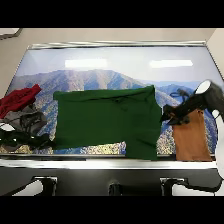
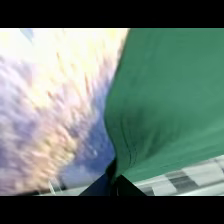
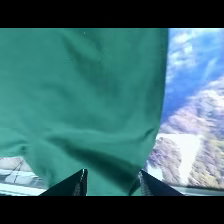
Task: Fold the shirts.
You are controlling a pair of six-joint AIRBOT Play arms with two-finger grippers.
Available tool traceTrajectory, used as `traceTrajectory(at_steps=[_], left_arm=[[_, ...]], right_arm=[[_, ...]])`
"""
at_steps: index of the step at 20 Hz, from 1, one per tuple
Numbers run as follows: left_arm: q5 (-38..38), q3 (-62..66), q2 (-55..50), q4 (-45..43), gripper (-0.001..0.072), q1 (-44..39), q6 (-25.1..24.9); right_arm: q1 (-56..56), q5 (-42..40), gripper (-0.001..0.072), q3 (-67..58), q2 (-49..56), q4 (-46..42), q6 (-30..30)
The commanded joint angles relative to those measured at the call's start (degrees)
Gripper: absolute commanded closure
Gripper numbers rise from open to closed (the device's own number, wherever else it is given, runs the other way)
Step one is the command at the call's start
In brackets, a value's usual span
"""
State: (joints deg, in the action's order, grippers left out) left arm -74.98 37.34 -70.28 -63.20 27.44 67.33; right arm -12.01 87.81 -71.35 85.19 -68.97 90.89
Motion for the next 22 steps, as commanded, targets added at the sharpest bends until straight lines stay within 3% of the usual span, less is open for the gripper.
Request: traceTrajectory(at_steps=[1,10,12,13,14,15,19,22], left_arm=[[-1.3,4.3,-0.1,-0.9,0.0678,2.2,-0.5],[-1.2,4.3,-2.9,0.8,0.0678,-0.1,-0.5],[-1.5,4.3,-2.9,0.8,0.0678,0.0,-0.5],[-1.7,4.3,-2.9,0.8,0.0678,0.0,-0.5],[-1.7,4.3,-2.9,0.8,0.0678,0.0,-0.6],[-1.7,4.4,-2.9,0.8,0.0678,0.0,-1.8],[-4.5,14.4,-1.1,5.6,0.0680,0.0,-2.4],[1.4,32.3,5.4,13.6,0.0681,-0.8,0.1]], right_arm=[[0.5,-10.1,0.0282,10.8,-1.2,1.2,-1.8],[0.5,-14.7,0.0297,14.4,2.4,4.3,-3.2],[0.5,-14.8,0.0374,14.4,3.8,5.1,-1.9],[0.5,-14.7,0.0452,14.6,4.3,6.4,-2.0],[0.5,-14.4,0.0635,14.7,4.5,7.5,-2.0],[0.5,-13.7,0.0678,14.7,4.1,7.9,-2.5],[0.5,-12.9,0.0680,8.9,-4.8,8.0,-10.3],[0.5,-20.2,0.0679,-6.1,-17.0,5.0,-14.6]])
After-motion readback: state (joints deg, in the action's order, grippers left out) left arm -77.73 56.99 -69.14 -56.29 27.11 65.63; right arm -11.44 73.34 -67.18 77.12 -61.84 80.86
